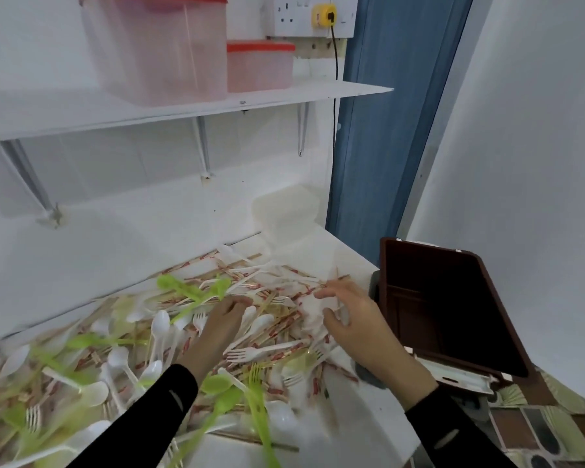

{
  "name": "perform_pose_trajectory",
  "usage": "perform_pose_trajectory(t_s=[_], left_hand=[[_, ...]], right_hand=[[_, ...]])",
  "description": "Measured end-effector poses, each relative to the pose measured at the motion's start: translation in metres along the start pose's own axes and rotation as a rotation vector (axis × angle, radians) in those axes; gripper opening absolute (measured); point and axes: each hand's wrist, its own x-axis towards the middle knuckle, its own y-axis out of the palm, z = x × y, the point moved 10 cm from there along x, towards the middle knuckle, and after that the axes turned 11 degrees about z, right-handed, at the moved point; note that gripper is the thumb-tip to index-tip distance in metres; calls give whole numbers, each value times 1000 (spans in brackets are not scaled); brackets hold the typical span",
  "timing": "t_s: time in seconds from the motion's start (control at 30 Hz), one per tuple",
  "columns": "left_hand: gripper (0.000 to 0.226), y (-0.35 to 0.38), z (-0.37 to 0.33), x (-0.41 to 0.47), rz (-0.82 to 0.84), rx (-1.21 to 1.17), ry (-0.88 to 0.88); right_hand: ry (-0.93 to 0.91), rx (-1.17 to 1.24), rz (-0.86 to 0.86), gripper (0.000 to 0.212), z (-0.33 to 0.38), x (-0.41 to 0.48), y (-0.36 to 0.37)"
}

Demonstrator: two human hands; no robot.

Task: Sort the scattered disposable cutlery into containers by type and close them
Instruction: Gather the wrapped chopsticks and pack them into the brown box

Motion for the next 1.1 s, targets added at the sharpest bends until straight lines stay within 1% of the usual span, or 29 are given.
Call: perform_pose_trajectory(t_s=[0.1,0.2,0.27,0.33,0.4,0.47,0.5,0.57,0.67,0.73,0.83,0.9,0.93,1.03,1.1], left_hand=[[22,-19,-7,32,-23,102,-4],[23,-47,-23,54,-131,210,46],[21,-68,-28,73,-175,318,45],[23,-89,-23,100,-177,500,16],[30,-111,-9,129,-200,678,-23],[36,-132,4,148,-234,794,-78],[38,-139,6,153,-244,834,-96],[39,-150,12,170,-235,876,-126],[39,-150,18,188,-195,919,-109],[39,-147,23,194,-172,967,-115],[37,-147,28,197,-179,1053,-119],[50,-146,28,196,-189,1117,-82],[49,-145,28,194,-196,1114,-59],[22,-142,21,188,-237,1056,48],[15,-134,13,183,-239,1009,173]], right_hand=[[37,29,3,22,-7,30,17],[115,55,-30,20,-23,57,29],[179,62,-47,21,-41,78,42],[257,60,-58,25,-62,95,58],[344,32,-56,32,-87,110,74],[481,-13,-43,42,-112,120,84],[542,-29,-51,45,-121,120,82],[617,-52,-75,46,-137,126,80],[693,-139,-104,45,-149,129,72],[701,-148,-106,50,-151,132,72],[628,-61,-118,57,-147,140,82],[623,-67,-102,59,-146,143,88],[629,-84,-93,57,-146,145,89],[629,-126,-81,43,-148,152,87],[620,-158,-74,33,-147,154,84]])
